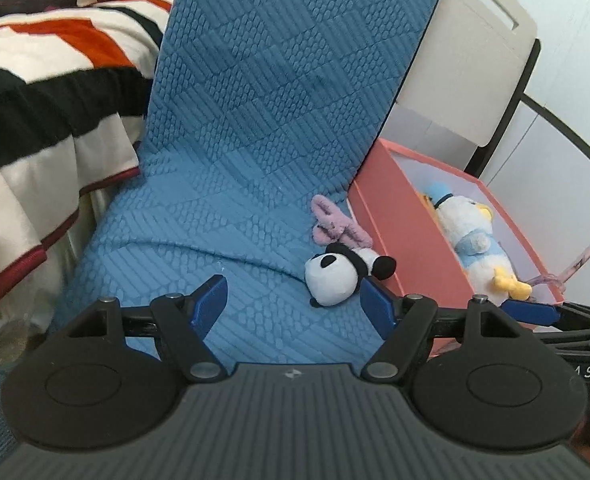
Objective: Organize objects
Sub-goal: 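Open both grippers and withdraw them from the pink box toward the panda, then grasp the pink bunny with the right gripper while the left grasps the panda plush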
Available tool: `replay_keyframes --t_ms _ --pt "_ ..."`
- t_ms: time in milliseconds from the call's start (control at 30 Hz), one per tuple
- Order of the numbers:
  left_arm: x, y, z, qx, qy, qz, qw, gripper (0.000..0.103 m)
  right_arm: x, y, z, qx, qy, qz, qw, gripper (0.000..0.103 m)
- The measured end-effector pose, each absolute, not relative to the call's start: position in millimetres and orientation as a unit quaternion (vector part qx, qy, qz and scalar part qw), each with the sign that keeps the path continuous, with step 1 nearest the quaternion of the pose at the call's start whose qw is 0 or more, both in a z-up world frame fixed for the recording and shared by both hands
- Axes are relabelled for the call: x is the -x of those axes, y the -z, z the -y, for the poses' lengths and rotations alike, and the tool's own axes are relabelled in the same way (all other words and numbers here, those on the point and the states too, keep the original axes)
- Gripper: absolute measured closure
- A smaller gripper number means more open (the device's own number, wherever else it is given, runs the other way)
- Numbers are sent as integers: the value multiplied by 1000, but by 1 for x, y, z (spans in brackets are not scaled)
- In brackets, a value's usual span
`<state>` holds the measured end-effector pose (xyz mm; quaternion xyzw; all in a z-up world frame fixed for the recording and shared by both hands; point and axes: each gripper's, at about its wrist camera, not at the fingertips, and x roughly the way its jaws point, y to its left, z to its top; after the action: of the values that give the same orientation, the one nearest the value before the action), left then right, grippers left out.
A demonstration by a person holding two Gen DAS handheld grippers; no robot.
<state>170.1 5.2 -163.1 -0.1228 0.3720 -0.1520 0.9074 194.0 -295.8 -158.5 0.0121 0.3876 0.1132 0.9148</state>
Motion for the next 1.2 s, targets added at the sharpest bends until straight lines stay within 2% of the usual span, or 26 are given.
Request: replay_keyframes --t_ms 333,467,667,700,733,767,900,1000,1200 --pt "-200 192 -8 118 170 -388 898 25 -237 165 274 2 -142 -383 913 11" --pt "-218 205 -4 123 175 -407 888 25 -262 170 270 -11 -148 -381 913 27" --pt "-248 220 6 130 187 -427 875 25 -292 178 265 -17 -173 -379 909 31" --pt "-253 221 8 132 190 -430 872 25 -299 180 263 -11 -176 -381 908 35" --pt "-256 222 9 135 193 -433 870 27 -306 181 263 -8 -177 -385 906 46" --pt "-260 224 11 136 199 -437 867 27 -312 183 262 -6 -176 -389 905 51" --pt "-271 232 21 132 226 -447 856 28 -342 194 263 11 -155 -405 901 61" --pt "-279 237 27 139 249 -454 844 31 -365 202 266 7 -163 -426 890 74" --pt "-297 250 40 136 271 -472 828 34 -399 219 260 33 -161 -457 874 76"
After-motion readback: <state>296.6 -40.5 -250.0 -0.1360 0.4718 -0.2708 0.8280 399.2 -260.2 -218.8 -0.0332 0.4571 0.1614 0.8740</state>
